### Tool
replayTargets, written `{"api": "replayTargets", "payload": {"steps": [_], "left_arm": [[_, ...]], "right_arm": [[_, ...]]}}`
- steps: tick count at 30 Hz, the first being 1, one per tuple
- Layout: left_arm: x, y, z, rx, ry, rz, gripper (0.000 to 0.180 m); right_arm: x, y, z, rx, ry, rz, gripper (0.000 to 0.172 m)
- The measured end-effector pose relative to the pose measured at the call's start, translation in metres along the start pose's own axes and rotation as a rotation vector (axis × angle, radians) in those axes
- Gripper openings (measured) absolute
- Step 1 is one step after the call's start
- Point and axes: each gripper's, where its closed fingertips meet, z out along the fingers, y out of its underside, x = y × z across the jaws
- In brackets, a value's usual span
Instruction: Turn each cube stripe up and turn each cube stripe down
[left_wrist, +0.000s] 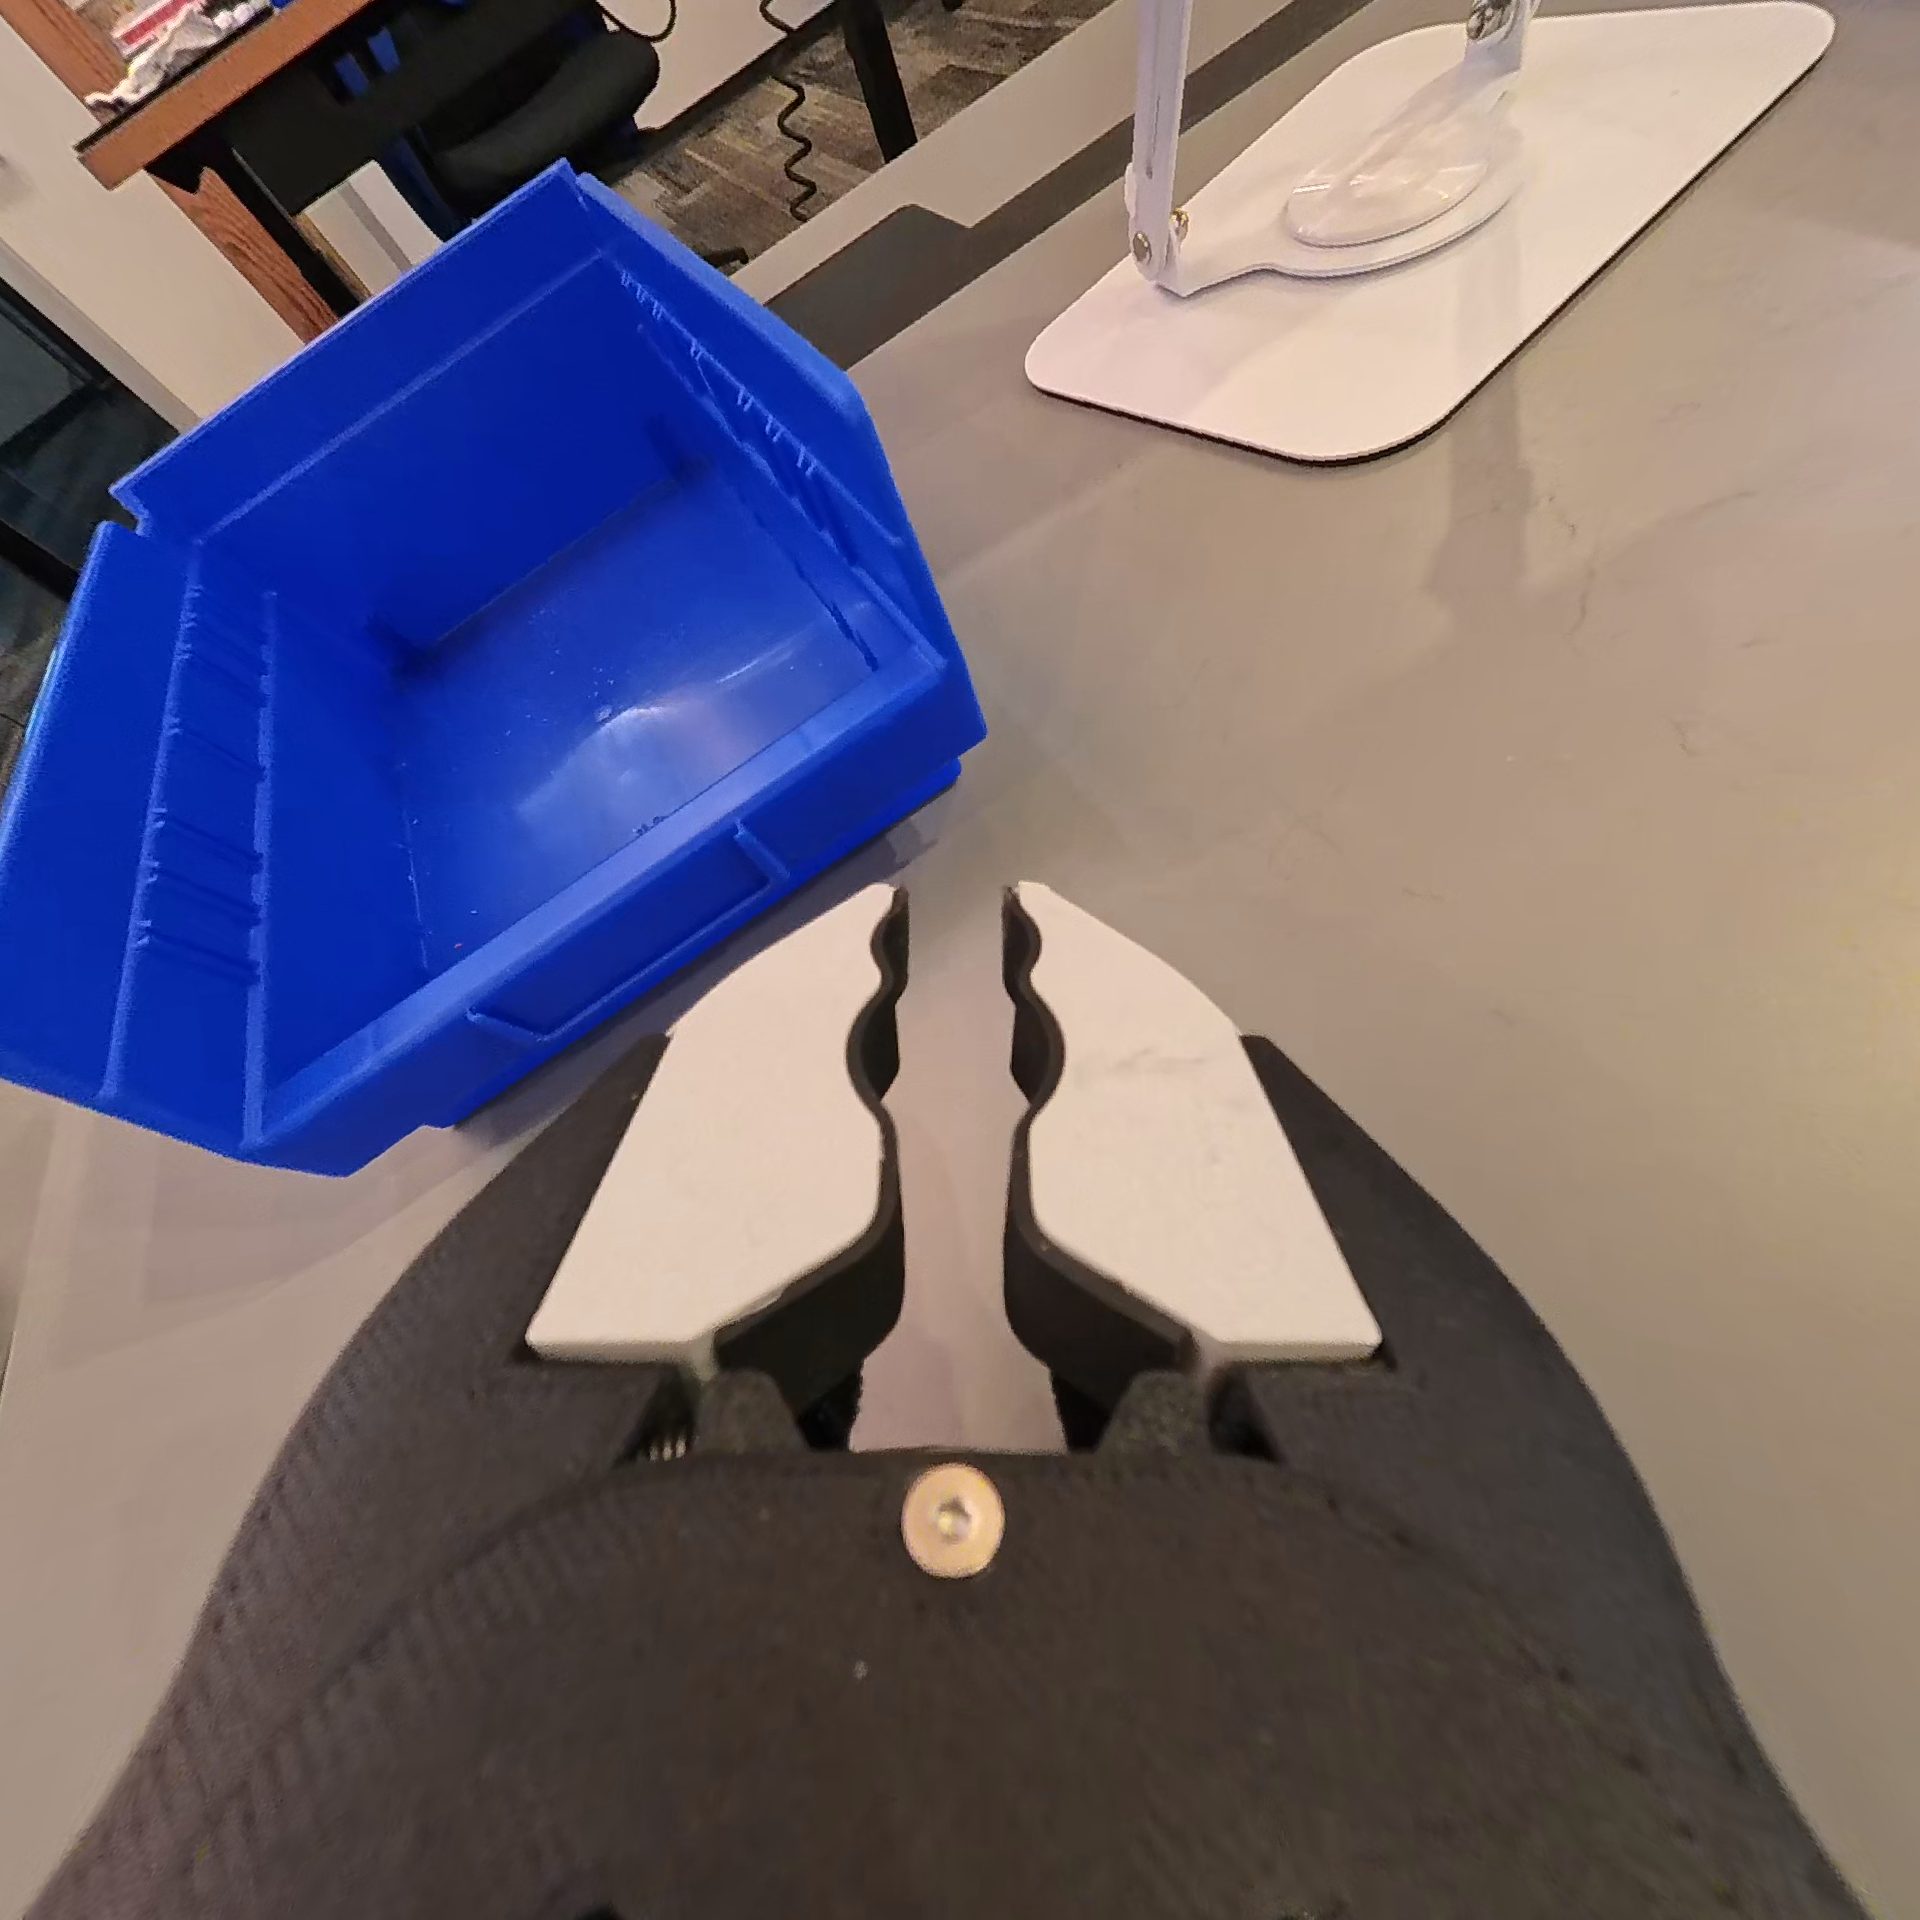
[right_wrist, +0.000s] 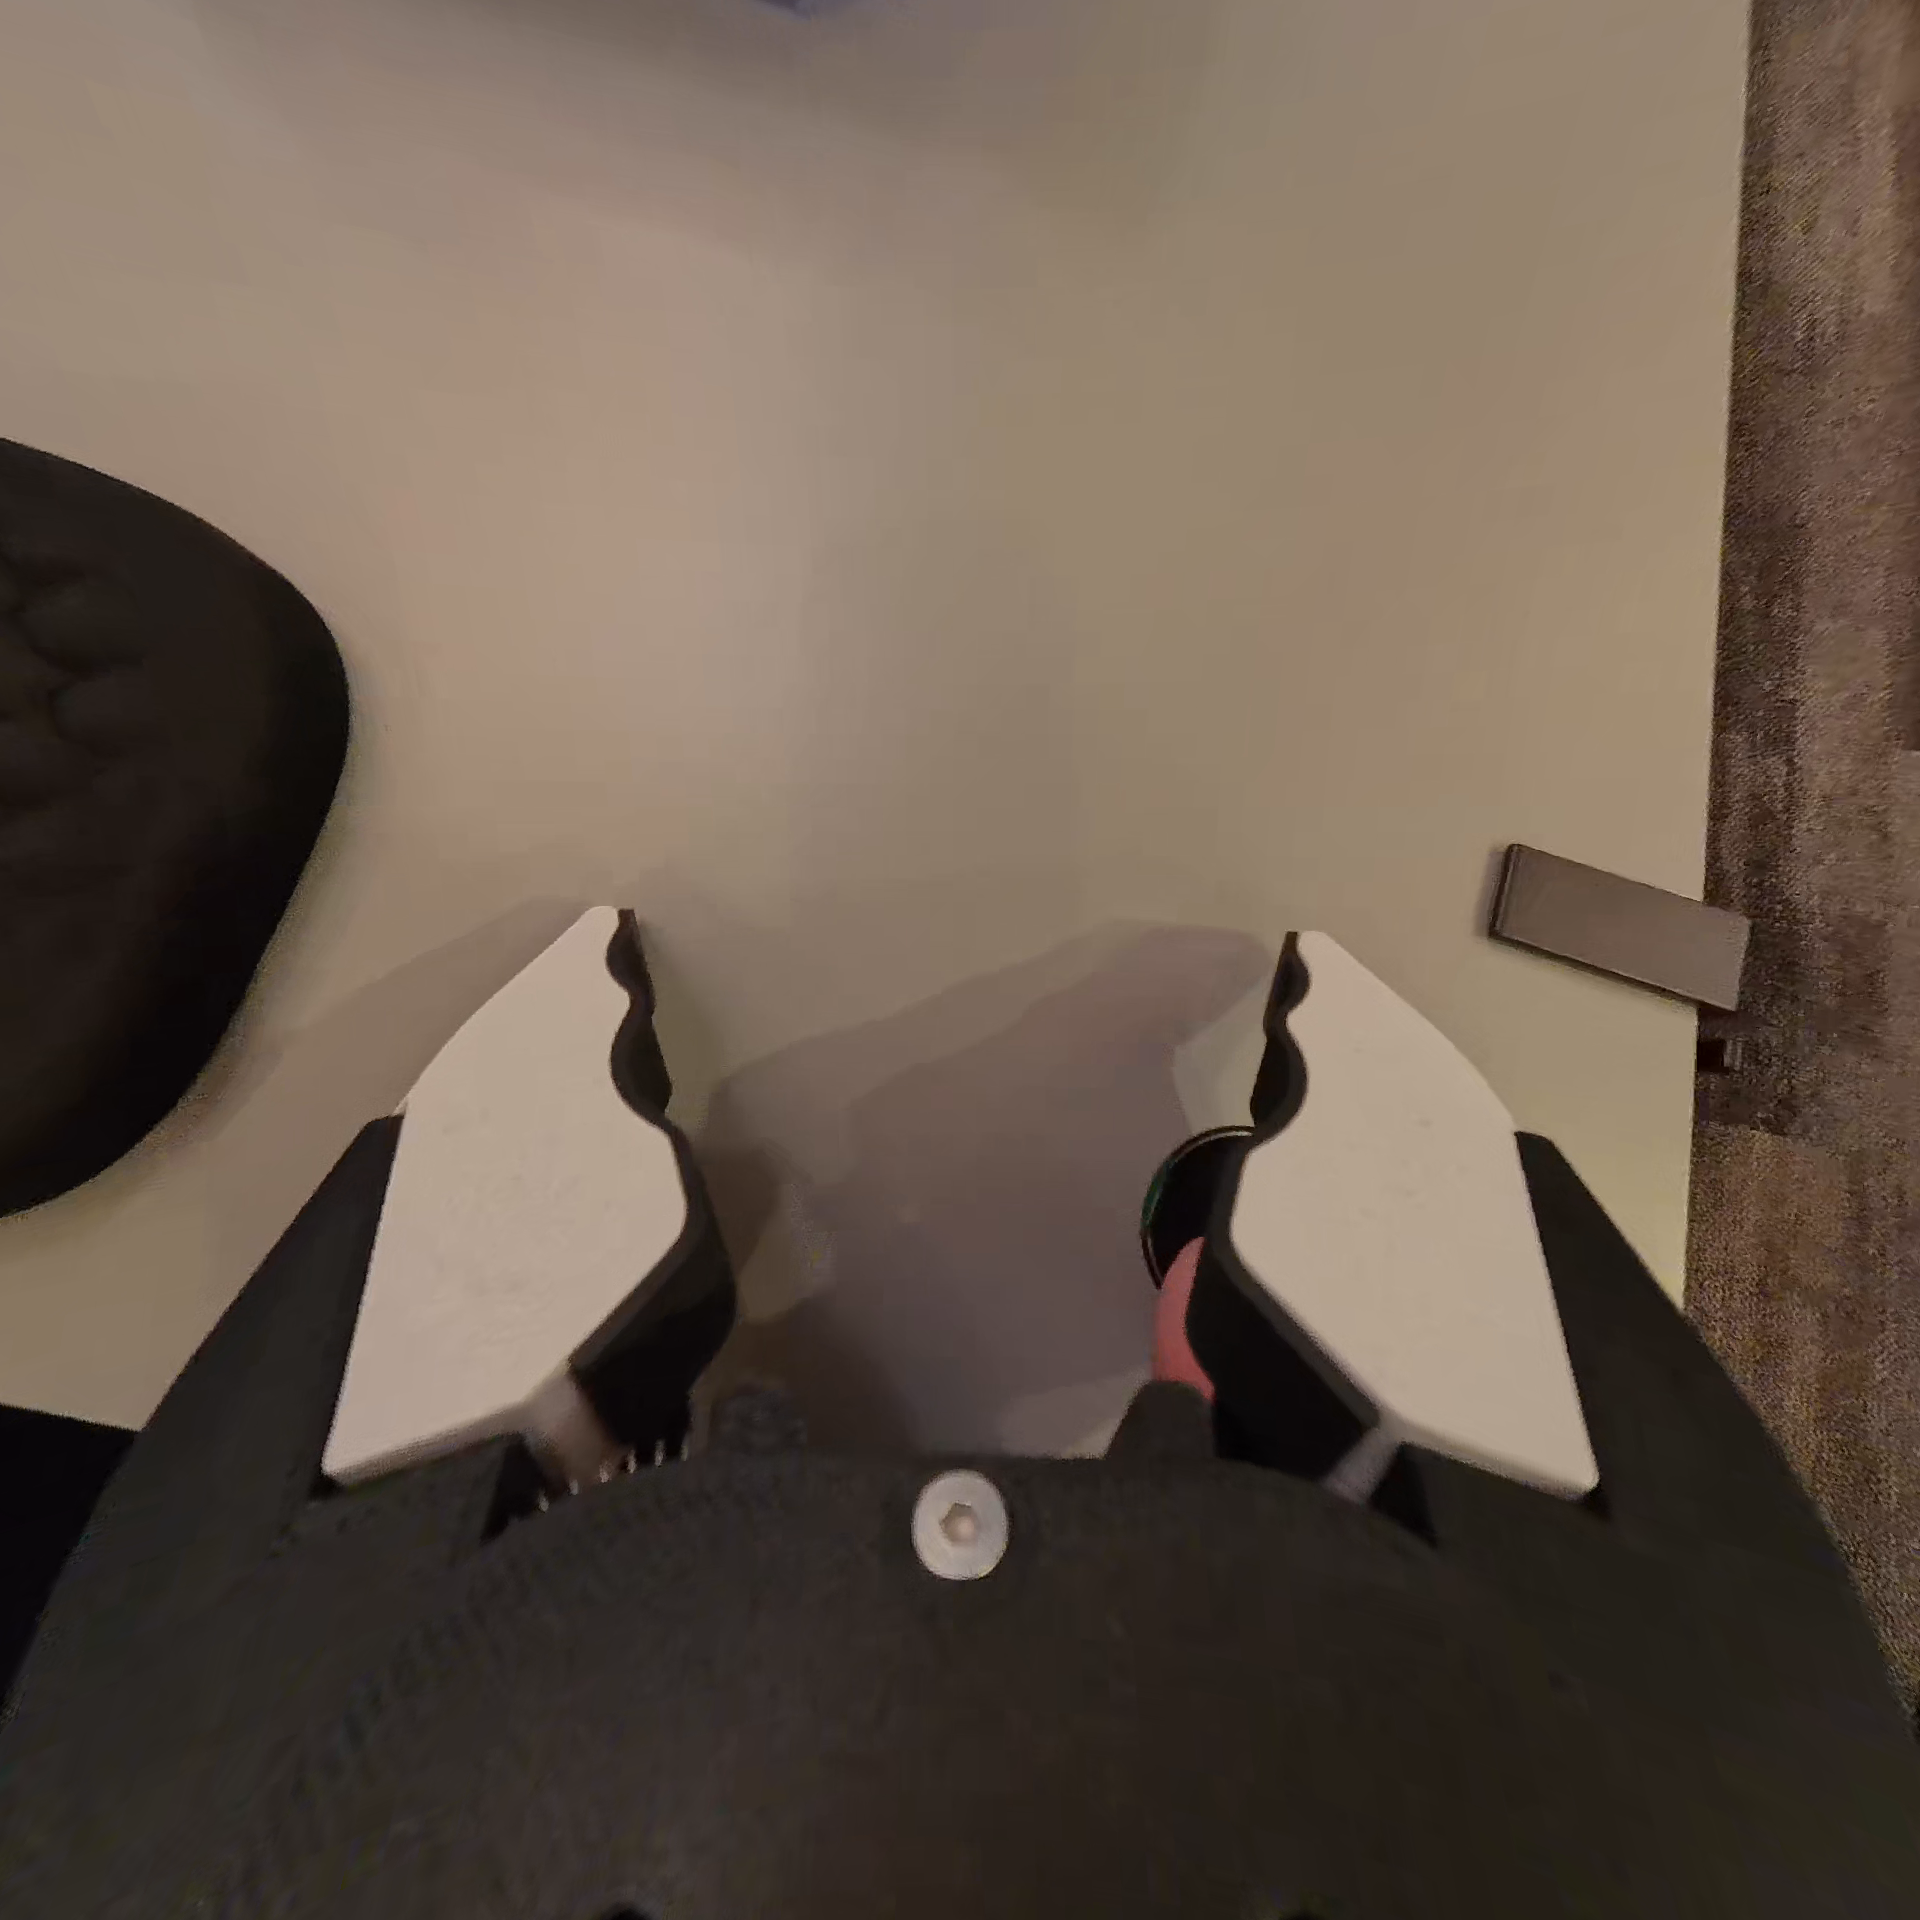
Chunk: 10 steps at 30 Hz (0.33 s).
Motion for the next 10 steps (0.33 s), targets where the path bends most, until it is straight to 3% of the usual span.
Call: {"api": "replayTargets", "payload": {"steps": [10], "left_arm": [[-0.0009, -0.004, -0.0027, 0.016, 0.005, -0.004, 0.017]], "right_arm": [[-0.0018, -0.0039, 0.0004, -0.031, -0.011, 0.006, 0.112]]}}
